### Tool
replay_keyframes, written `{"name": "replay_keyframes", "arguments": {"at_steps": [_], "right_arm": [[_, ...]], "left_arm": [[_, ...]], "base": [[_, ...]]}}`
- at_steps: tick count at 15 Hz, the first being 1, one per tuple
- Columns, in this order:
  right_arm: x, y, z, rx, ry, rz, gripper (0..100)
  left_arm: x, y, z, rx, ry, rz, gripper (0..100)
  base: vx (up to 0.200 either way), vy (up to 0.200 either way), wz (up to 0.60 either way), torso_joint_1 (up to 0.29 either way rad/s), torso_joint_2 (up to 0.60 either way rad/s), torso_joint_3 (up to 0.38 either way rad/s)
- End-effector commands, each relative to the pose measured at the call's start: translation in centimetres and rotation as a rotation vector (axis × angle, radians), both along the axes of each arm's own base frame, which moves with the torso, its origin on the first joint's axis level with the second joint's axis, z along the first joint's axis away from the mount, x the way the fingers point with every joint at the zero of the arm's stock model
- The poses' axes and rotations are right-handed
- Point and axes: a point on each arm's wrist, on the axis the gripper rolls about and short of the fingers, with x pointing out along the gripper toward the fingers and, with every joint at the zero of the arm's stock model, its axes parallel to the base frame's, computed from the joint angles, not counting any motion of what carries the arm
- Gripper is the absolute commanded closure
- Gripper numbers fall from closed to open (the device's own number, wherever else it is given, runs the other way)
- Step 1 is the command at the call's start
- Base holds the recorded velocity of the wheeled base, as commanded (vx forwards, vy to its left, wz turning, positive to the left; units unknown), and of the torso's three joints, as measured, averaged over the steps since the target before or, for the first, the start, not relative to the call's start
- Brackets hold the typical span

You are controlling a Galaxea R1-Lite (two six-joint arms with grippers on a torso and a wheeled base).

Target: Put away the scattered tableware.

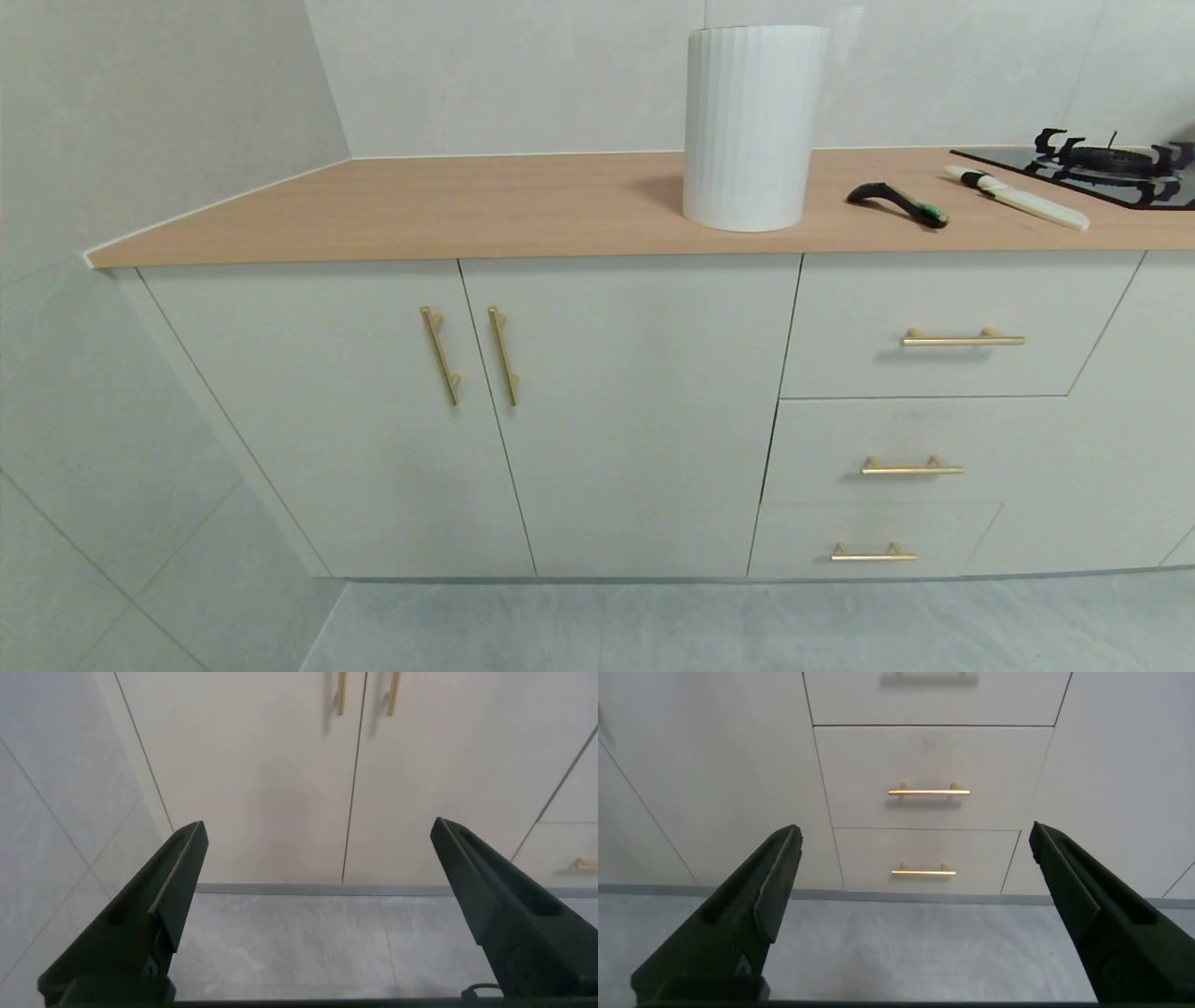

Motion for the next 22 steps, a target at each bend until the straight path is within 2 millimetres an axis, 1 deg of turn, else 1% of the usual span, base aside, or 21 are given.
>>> {"name": "replay_keyframes", "arguments": {"at_steps": [1, 5, 8, 16, 19, 22], "right_arm": [[0.01, 0.0, 0.01, -0.001, 0.002, 0.001, 0], [0.01, 0.0, 0.01, 0.0, 0.002, 0.001, 0], [0.01, 0.0, 0.01, 0.0, 0.002, 0.001, 0], [0.01, 0.0, 0.01, -0.001, 0.002, 0.001, 0], [0.01, 0.0, 0.01, 0.0, 0.002, 0.001, 0], [0.01, 0.0, 0.01, -0.001, 0.002, 0.001, 0]], "left_arm": [[0.01, 0.0, 0.0, 0.0, 0.002, 0.0, 0], [0.01, 0.0, 0.0, 0.0, 0.002, 0.0, 0], [0.01, 0.0, 0.0, -0.001, 0.002, 0.0, 0], [0.01, 0.0, 0.0, -0.001, 0.002, 0.0, 0], [0.01, 0.0, 0.0, -0.001, 0.002, 0.0, 0], [0.01, 0.0, 0.0, 0.0, 0.002, 0.0, 0]], "base": [[0.0, 0.0, 0.0, 0.0, 0.0, 0.0], [0.0, 0.0, 0.0, 0.0, 0.0, 0.0], [0.0, -0.2, 0.0, -0.001, 0.01, 0.002], [0.0, 0.0, 0.0, 0.0, 0.0, 0.0], [0.2, 0.0, 0.0, -0.004, 0.0, 0.004], [0.0, 0.0, 0.0, 0.0, 0.0, 0.0]]}}
